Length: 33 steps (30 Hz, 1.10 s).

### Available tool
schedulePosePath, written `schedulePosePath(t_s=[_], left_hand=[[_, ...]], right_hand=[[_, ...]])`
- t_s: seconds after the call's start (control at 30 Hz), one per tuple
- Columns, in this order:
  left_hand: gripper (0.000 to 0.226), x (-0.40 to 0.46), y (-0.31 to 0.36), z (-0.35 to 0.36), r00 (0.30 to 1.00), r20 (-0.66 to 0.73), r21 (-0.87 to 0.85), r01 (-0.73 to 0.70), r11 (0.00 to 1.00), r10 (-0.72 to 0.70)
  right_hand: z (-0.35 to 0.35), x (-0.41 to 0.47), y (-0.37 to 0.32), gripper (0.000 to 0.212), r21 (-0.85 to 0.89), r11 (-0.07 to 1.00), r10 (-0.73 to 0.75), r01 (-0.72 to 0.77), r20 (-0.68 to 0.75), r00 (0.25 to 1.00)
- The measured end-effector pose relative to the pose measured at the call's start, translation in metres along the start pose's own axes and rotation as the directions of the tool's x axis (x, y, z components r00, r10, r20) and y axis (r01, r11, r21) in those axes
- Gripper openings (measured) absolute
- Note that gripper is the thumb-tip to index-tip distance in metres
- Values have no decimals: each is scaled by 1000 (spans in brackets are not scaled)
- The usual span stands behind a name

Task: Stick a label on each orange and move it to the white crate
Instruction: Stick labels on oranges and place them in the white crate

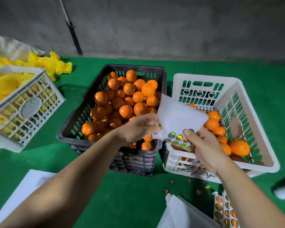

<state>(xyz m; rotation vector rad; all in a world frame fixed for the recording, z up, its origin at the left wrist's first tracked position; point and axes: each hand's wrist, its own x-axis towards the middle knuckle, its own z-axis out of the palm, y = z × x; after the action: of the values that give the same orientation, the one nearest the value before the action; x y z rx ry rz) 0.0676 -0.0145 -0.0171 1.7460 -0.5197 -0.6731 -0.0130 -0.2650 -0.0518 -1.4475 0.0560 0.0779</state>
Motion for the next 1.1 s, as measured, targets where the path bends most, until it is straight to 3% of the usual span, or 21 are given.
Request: schedulePosePath(t_s=[0.1, 0.17, 0.23, 0.27, 0.3, 0.37, 0.43, 0.5, 0.6, 0.7, 0.73, 0.77, 0.87, 0.97, 1.1], left_hand=[[20, 19, -13, -23, 999, -30, 64, 12, 998, -10], [30, 42, -28, -49, 956, -294, 355, 119, 927, -10], [53, 60, -52, -74, 856, -513, 679, 450, 580, -64], [65, 64, -62, -84, 835, -534, 735, 535, 417, -129], [76, 67, -73, -91, 833, -512, 771, 553, 316, -207], [86, 70, -89, -99, 831, -491, 801, 549, 239, -262], [80, 71, -97, -102, 801, -568, 772, 598, 215, -189], [69, 69, -94, -100, 761, -626, 715, 647, 264, -170], [88, 65, -76, -98, 726, -636, 530, 657, 536, -261], [96, 43, -34, -76, 790, -574, 199, 389, 899, -215], [103, 29, -19, -62, 818, -539, 62, 274, 960, -199], [107, 14, -9, -46, 847, -501, -51, 177, 983, -178], [93, -33, 5, 9, 931, -365, -270, -84, 959, -21], [114, -72, 13, 53, 949, -314, -404, -119, 907, -15], [110, -105, 14, 95, 957, -290, -596, -181, 782, 0]], right_hand=[[-5, -4, 13, 52, 88, 993, -64, 73, -102, 993], [-5, -5, 16, 50, 141, 984, -90, 111, -150, 985], [-4, -4, 17, 45, 130, 983, -111, 130, -145, 983], [-4, -4, 17, 43, 124, 983, -118, 136, -139, 983], [-4, -3, 17, 43, 123, 983, -121, 138, -141, 983], [-4, -2, 17, 45, 122, 983, -116, 137, -168, 979], [-2, -3, 18, 48, 99, 984, -123, 145, -199, 972], [1, -4, 18, 51, 80, 986, -127, 147, -217, 968], [1, -5, 17, 44, 134, 978, -126, 159, -228, 965], [4, -6, 11, 41, 204, 967, -107, 154, -226, 968], [5, -7, 8, 40, 223, 964, -94, 145, -226, 970], [7, -8, 5, 40, 243, 960, -82, 138, -227, 971], [8, -18, -4, 40, 312, 944, -41, 108, -213, 976], [13, -41, -8, 45, 334, 941, 12, 58, -203, 979], [25, -78, -15, 54, 208, 972, -55, 107, -243, 969]])
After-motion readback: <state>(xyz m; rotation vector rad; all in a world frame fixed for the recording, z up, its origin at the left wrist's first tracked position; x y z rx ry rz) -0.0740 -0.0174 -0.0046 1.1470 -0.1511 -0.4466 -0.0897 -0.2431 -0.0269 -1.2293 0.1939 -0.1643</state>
